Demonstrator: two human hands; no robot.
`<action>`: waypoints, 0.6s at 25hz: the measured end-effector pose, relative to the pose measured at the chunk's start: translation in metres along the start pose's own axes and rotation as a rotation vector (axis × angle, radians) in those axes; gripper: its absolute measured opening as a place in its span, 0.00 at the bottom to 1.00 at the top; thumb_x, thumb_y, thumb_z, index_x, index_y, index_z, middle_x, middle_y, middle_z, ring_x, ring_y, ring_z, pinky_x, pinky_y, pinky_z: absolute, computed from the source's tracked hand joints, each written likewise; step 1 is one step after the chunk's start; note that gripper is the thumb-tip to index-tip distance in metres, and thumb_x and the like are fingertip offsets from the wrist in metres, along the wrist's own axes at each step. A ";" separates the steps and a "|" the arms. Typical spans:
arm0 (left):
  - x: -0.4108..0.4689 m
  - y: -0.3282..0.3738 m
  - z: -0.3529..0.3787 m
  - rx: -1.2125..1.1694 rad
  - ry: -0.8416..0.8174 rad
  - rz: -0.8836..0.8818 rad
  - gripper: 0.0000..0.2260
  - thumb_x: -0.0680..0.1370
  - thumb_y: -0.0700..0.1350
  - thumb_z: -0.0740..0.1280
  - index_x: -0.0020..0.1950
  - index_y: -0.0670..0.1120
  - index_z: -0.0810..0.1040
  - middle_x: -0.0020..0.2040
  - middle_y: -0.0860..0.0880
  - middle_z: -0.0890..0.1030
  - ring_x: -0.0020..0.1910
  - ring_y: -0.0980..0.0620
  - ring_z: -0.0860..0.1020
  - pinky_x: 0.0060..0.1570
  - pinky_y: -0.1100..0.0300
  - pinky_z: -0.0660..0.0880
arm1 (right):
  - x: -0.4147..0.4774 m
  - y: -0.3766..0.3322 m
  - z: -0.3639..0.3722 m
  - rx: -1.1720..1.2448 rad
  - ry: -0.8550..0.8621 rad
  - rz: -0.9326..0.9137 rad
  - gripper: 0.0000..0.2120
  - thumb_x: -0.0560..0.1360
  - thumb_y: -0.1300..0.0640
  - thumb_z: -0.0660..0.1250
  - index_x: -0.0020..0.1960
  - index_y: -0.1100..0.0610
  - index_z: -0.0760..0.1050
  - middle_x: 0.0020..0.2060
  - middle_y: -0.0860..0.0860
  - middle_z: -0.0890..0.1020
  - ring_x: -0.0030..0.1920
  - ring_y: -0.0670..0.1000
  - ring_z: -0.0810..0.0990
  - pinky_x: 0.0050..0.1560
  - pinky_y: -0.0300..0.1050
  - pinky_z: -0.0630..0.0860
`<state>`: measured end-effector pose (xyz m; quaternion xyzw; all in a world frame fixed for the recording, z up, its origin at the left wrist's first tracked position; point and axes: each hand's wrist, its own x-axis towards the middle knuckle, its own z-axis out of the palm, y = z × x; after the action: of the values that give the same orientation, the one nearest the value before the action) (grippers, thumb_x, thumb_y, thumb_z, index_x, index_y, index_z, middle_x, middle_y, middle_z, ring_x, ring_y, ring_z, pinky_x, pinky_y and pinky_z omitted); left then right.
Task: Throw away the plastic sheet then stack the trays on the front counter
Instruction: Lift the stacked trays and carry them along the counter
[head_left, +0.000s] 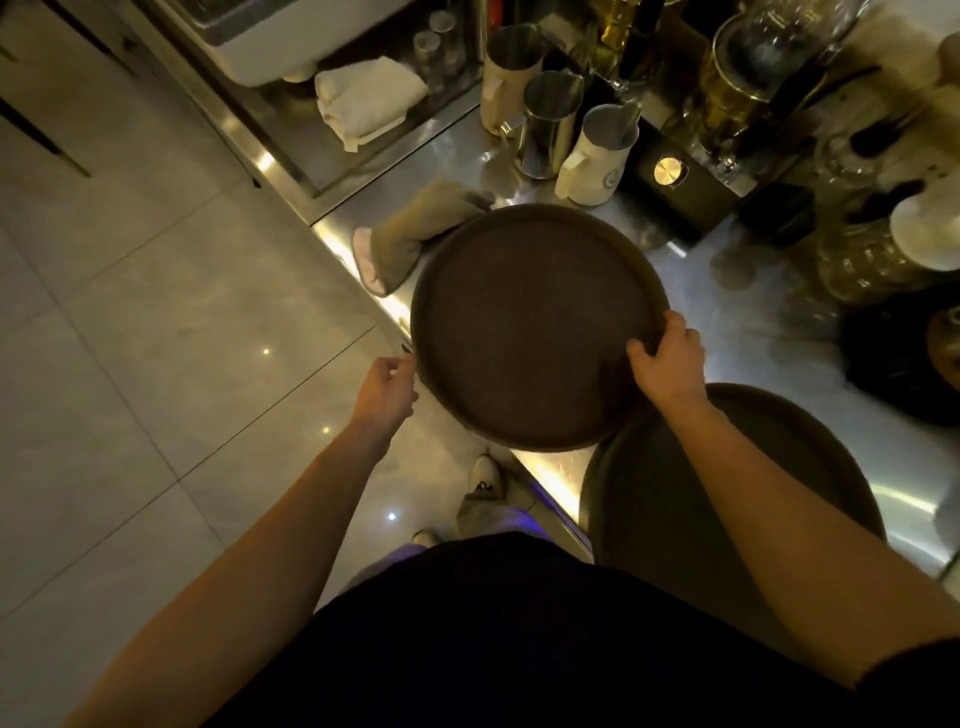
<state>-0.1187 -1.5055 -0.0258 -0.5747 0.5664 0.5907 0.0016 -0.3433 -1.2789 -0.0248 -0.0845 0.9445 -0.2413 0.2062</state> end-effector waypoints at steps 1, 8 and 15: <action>0.005 0.003 0.005 0.013 -0.003 -0.014 0.16 0.81 0.55 0.59 0.63 0.46 0.70 0.58 0.44 0.77 0.55 0.44 0.79 0.57 0.46 0.77 | 0.007 0.002 0.001 -0.029 0.012 0.008 0.29 0.77 0.49 0.64 0.74 0.57 0.59 0.68 0.62 0.67 0.68 0.64 0.67 0.65 0.61 0.71; 0.026 0.022 0.020 0.140 -0.063 -0.071 0.20 0.81 0.52 0.61 0.69 0.44 0.65 0.59 0.44 0.75 0.54 0.45 0.77 0.51 0.51 0.78 | 0.035 0.004 0.010 0.071 0.003 0.236 0.26 0.77 0.51 0.64 0.71 0.60 0.63 0.66 0.62 0.70 0.64 0.65 0.72 0.62 0.61 0.74; 0.044 0.021 0.005 0.411 -0.171 -0.080 0.19 0.82 0.54 0.59 0.66 0.41 0.66 0.56 0.43 0.77 0.43 0.49 0.80 0.33 0.59 0.75 | 0.042 -0.006 0.007 0.219 0.083 0.348 0.17 0.78 0.56 0.64 0.64 0.61 0.71 0.60 0.61 0.78 0.60 0.62 0.78 0.62 0.58 0.75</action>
<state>-0.1510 -1.5378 -0.0434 -0.5322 0.6493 0.5088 0.1904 -0.3776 -1.2978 -0.0418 0.1130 0.9207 -0.3065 0.2136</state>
